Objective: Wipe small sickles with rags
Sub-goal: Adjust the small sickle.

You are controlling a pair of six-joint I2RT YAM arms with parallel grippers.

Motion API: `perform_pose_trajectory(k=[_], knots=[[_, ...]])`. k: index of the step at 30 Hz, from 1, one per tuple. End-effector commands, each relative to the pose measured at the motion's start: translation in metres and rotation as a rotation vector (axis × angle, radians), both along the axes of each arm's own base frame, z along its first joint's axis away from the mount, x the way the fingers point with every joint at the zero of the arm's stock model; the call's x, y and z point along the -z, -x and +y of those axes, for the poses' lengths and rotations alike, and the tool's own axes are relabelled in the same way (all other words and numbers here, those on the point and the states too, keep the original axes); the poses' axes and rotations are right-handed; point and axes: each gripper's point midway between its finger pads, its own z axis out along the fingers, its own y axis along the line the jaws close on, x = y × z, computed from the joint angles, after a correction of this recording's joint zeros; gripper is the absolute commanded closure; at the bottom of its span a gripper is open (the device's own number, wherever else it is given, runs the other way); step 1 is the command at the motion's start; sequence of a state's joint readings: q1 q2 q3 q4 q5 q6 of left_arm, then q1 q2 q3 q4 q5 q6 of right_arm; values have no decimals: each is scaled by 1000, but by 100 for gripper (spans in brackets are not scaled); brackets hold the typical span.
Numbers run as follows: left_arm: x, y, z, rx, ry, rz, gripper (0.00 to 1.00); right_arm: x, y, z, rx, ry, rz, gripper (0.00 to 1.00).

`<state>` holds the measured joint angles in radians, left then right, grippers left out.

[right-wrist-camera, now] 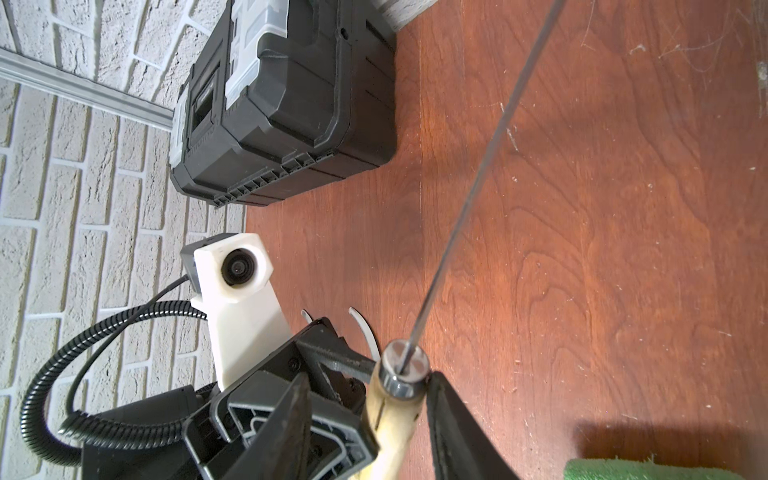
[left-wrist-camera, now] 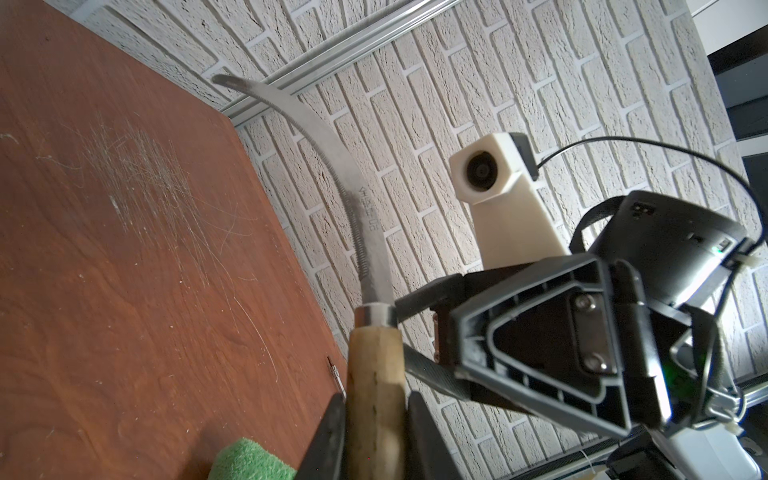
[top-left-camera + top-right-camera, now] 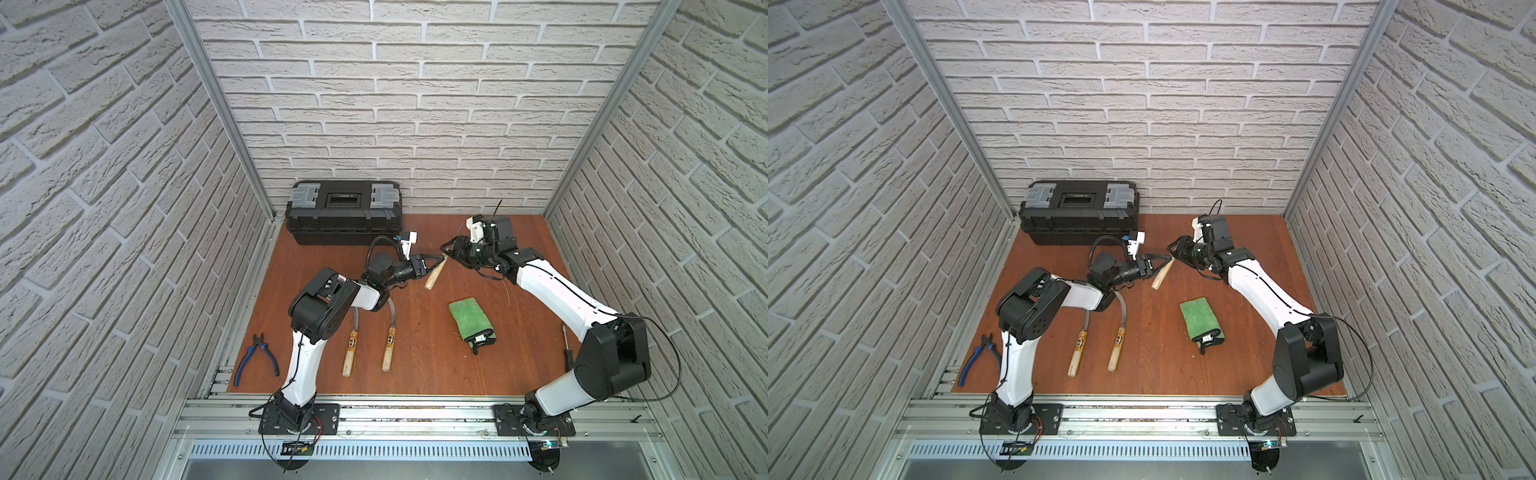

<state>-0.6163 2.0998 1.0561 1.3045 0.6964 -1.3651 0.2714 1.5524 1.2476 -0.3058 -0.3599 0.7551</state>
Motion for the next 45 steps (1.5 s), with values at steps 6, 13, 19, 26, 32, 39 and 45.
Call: perform_pose_trajectory(k=[6, 13, 19, 26, 32, 39, 45], knots=[[-36, 11, 0, 30, 74, -114, 100, 14, -4, 17, -38, -17, 14, 57], [-35, 12, -1, 33, 72, -112, 100, 16, -6, 20, -38, -23, 9, 97], [-34, 14, -1, 45, 70, -108, 79, 9, -6, 17, -18, -26, -14, 97], [-43, 37, -9, 115, 72, -133, 59, -7, -12, 12, 29, -34, -62, 97], [-34, 54, -21, 155, 61, -117, 58, -16, -15, 12, 35, -38, -78, 97], [-30, 59, -32, 166, 64, -107, 77, -17, -12, 11, 38, -33, -76, 97], [-26, 54, -32, 153, 61, -94, 100, -14, -6, 8, 36, -20, -73, 97]])
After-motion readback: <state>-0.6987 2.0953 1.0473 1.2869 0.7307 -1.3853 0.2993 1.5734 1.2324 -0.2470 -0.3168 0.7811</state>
